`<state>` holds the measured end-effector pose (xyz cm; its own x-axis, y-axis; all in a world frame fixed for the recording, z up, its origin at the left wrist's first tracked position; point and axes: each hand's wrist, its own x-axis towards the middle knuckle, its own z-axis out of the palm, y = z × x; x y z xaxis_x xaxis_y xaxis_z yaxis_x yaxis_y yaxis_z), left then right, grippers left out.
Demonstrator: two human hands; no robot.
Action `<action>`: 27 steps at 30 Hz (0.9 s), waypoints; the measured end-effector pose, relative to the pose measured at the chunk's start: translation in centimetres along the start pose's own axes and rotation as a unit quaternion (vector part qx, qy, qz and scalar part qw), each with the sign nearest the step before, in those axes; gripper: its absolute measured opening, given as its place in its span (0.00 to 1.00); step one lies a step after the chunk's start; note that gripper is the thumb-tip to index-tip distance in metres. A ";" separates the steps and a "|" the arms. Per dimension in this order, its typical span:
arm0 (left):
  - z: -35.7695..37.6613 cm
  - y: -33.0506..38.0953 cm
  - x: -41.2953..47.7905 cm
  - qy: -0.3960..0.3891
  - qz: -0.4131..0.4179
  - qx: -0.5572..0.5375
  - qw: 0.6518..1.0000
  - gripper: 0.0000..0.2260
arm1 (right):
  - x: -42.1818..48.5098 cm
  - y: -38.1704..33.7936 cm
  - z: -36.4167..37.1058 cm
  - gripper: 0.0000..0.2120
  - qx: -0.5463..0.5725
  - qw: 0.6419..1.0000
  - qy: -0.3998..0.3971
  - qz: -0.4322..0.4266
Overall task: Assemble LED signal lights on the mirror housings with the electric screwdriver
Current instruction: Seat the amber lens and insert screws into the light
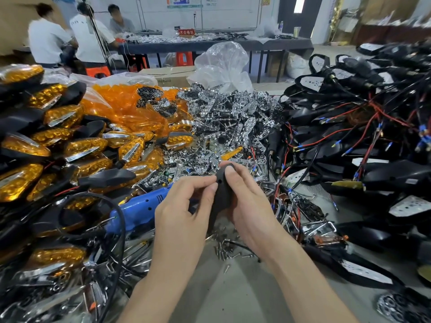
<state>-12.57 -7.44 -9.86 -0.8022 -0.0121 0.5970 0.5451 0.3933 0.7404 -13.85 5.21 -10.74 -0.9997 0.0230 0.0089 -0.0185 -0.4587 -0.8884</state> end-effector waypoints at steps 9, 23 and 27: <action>-0.1 -0.2 0.2 0.002 -0.019 -0.018 1.000 0.05 | -0.3 0.2 0.4 0.14 -0.025 0.999 -0.026 -0.024; 0.4 0.3 0.2 -0.019 -0.093 -0.094 0.991 0.09 | -0.4 0.5 0.5 0.11 -0.010 1.000 -0.023 -0.008; 0.7 0.1 0.0 -0.031 -0.054 -0.042 0.997 0.10 | -0.4 0.1 0.2 0.17 0.022 1.000 -0.017 0.010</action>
<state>-12.71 -6.76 -9.98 -0.8690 0.0079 0.4948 0.4719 0.3146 0.8236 -13.49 5.02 -10.76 -0.9998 -0.0167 0.0082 0.0012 -0.4967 -0.8679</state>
